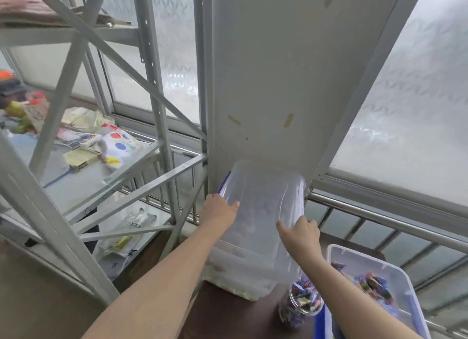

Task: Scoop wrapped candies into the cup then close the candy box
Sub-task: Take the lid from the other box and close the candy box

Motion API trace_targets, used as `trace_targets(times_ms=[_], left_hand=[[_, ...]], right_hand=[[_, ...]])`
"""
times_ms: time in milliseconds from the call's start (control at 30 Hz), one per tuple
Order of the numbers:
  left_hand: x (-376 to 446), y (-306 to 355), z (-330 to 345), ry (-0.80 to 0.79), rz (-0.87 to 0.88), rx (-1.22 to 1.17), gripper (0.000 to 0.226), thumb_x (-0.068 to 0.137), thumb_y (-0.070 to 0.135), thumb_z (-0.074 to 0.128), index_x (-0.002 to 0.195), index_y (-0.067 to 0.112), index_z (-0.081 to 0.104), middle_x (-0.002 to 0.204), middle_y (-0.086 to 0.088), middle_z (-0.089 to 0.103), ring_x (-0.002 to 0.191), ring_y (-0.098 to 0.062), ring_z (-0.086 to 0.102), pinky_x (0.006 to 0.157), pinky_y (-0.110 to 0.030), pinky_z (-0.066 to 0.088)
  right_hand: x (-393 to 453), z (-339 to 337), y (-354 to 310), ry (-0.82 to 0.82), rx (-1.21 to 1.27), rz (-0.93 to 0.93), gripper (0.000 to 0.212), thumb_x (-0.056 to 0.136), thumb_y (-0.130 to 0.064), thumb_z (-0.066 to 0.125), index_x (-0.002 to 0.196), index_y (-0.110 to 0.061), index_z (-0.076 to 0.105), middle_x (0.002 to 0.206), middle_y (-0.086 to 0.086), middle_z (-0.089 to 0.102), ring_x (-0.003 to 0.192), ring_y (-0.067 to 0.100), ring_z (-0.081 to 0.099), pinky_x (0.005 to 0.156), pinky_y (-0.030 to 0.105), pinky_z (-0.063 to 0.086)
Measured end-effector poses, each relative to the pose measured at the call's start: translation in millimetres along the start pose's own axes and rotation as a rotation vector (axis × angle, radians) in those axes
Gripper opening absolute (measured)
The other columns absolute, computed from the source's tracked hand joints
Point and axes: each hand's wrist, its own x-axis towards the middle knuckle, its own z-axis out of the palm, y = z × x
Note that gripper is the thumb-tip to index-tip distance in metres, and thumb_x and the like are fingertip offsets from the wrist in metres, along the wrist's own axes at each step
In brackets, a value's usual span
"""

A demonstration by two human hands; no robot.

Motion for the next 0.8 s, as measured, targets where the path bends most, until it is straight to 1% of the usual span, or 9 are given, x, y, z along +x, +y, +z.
trace_targets(times_ms=[100, 200, 267, 333, 433, 567, 633, 733, 800], left_hand=[[-15, 19, 0, 0.039, 0.042, -0.035, 0.064, 0.094, 0.047, 0.059, 0.134, -0.002, 0.051, 0.135, -0.020, 0.053, 0.123, -0.037, 0.055, 0.099, -0.043, 0.045], [-43, 50, 7, 0.059, 0.092, -0.096, 0.057, 0.096, 0.039, 0.059, 0.136, -0.001, 0.047, 0.135, -0.017, 0.053, 0.123, -0.036, 0.054, 0.092, -0.040, 0.044], [-65, 69, 23, 0.054, 0.144, -0.092, 0.059, 0.097, 0.038, 0.057, 0.141, 0.002, 0.041, 0.142, -0.017, 0.048, 0.130, -0.035, 0.048, 0.100, -0.043, 0.041], [-89, 85, 45, 0.041, 0.186, -0.095, 0.061, 0.098, 0.037, 0.055, 0.144, 0.002, 0.037, 0.147, -0.017, 0.042, 0.136, -0.035, 0.041, 0.107, -0.046, 0.037], [-126, 100, 87, -0.054, 0.229, -0.153, 0.063, 0.101, 0.030, 0.052, 0.151, 0.000, 0.029, 0.155, -0.018, 0.032, 0.141, -0.034, 0.035, 0.111, -0.041, 0.032], [-178, 110, 146, -0.187, 0.239, -0.166, 0.066, 0.105, 0.027, 0.045, 0.159, 0.006, 0.015, 0.164, -0.013, 0.017, 0.149, -0.028, 0.025, 0.117, -0.036, 0.025], [-200, 109, 174, -0.225, 0.233, -0.156, 0.064, 0.106, 0.027, 0.042, 0.161, 0.012, 0.012, 0.165, -0.009, 0.014, 0.149, -0.026, 0.025, 0.116, -0.037, 0.026], [-227, 100, 210, -0.259, 0.230, -0.135, 0.061, 0.106, 0.026, 0.040, 0.160, 0.013, 0.014, 0.163, -0.008, 0.018, 0.149, -0.026, 0.024, 0.115, -0.036, 0.027], [-239, 90, 230, -0.296, 0.211, -0.113, 0.060, 0.107, 0.026, 0.038, 0.160, 0.012, 0.013, 0.165, -0.009, 0.014, 0.152, -0.024, 0.015, 0.118, -0.035, 0.022]], right_hand=[[0, -20, 12, 0.055, 0.068, -0.039, 0.053, 0.087, -0.050, 0.053, 0.109, -0.002, 0.054, 0.119, 0.018, 0.050, 0.115, 0.034, 0.045, 0.097, 0.046, 0.041], [-2, -50, 40, 0.097, 0.122, -0.072, 0.041, 0.091, -0.048, 0.051, 0.099, -0.007, 0.053, 0.112, 0.014, 0.052, 0.106, 0.032, 0.048, 0.091, 0.044, 0.043], [-6, -69, 68, 0.156, 0.123, -0.091, 0.035, 0.093, -0.043, 0.049, 0.095, -0.009, 0.053, 0.105, 0.013, 0.054, 0.099, 0.030, 0.049, 0.086, 0.042, 0.042], [-14, -85, 100, 0.211, 0.119, -0.084, 0.034, 0.094, -0.040, 0.048, 0.102, -0.007, 0.055, 0.105, 0.012, 0.055, 0.099, 0.030, 0.050, 0.087, 0.042, 0.043], [-27, -100, 157, 0.259, 0.105, -0.017, 0.039, 0.095, -0.033, 0.048, 0.118, -0.003, 0.056, 0.113, 0.015, 0.056, 0.107, 0.032, 0.051, 0.094, 0.043, 0.041], [-39, -113, 235, 0.311, 0.058, 0.046, 0.022, 0.095, -0.016, 0.046, 0.102, 0.002, 0.057, 0.101, 0.024, 0.059, 0.100, 0.039, 0.052, 0.086, 0.043, 0.037], [-46, -116, 268, 0.312, 0.053, 0.084, 0.020, 0.095, -0.015, 0.044, 0.097, 0.001, 0.057, 0.098, 0.025, 0.059, 0.096, 0.038, 0.052, 0.083, 0.043, 0.037], [-57, -111, 313, 0.287, 0.032, 0.099, 0.023, 0.094, -0.015, 0.041, 0.100, -0.001, 0.057, 0.100, 0.021, 0.059, 0.094, 0.035, 0.052, 0.083, 0.041, 0.038], [-63, -103, 337, 0.267, 0.037, 0.118, 0.023, 0.094, -0.013, 0.043, 0.106, -0.002, 0.060, 0.102, 0.019, 0.060, 0.094, 0.036, 0.053, 0.087, 0.043, 0.041]])
